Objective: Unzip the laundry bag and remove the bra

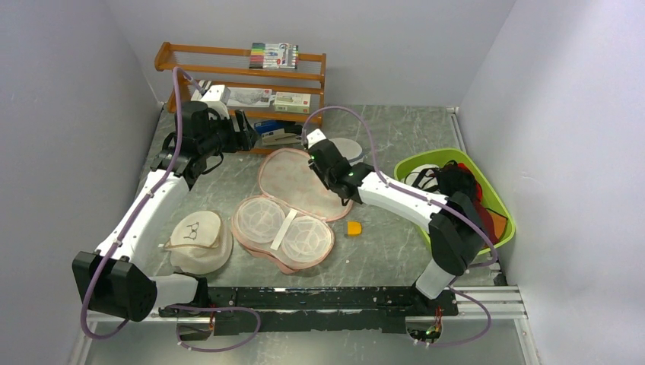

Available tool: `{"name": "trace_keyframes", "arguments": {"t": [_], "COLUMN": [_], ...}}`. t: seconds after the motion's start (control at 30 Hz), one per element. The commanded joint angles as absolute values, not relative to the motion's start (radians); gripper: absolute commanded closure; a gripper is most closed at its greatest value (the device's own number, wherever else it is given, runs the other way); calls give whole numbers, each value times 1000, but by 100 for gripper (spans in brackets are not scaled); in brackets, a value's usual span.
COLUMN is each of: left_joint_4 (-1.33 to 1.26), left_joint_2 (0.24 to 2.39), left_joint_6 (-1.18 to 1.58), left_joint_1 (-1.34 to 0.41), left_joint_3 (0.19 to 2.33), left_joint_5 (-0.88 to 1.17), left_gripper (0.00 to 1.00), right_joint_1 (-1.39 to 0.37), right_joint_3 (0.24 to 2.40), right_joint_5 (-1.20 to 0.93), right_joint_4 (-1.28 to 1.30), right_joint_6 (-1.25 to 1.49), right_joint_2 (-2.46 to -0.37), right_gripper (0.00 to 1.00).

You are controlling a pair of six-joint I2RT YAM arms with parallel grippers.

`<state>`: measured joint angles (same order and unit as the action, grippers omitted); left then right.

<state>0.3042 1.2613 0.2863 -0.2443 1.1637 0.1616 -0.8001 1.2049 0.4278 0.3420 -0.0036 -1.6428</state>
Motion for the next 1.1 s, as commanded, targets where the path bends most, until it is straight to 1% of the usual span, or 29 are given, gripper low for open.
{"name": "trace_keyframes", "arguments": {"t": [0.0,0.07,0.13,0.33,0.6,0.7,0.73,0.77,0.83,0.87,0.93,1.07], "left_joint_4": [305,304,305,304,303,304,303,303,302,303,303,303], "left_joint_2": [1265,1265,1267,1268,1269,1269,1269,1269,1267,1267,1264,1261], "left_joint_6": [272,272,272,272,274,274,274,274,274,274,275,274], "left_joint_1": [-252,-252,-251,-252,-252,-252,-252,-252,-252,-252,-252,-252], "left_joint_3": [1193,1193,1194,1193,1193,1193,1192,1193,1193,1193,1193,1193], "left_joint_5": [173,175,176,179,182,181,181,181,179,179,179,176], "left_gripper": [18,18,18,18,18,18,18,19,19,19,19,19], "right_joint_1": [-825,-833,-842,-857,-883,-897,-904,-911,-921,-924,-934,-951], "right_joint_3": [1230,1230,1231,1252,1279,1285,1284,1284,1285,1287,1288,1258], "right_joint_5": [530,572,612,712,776,796,805,813,840,844,846,747], "right_joint_4": [313,303,297,312,313,309,306,303,306,313,327,345], "right_joint_6": [-44,-60,-78,-106,-131,-140,-146,-146,-139,-133,-116,-76], "right_joint_2": [-1652,-1656,-1661,-1708,-1753,-1760,-1762,-1764,-1764,-1763,-1753,-1685], "right_gripper": [74,77,77,71,71,77,85,91,98,100,100,100]}}
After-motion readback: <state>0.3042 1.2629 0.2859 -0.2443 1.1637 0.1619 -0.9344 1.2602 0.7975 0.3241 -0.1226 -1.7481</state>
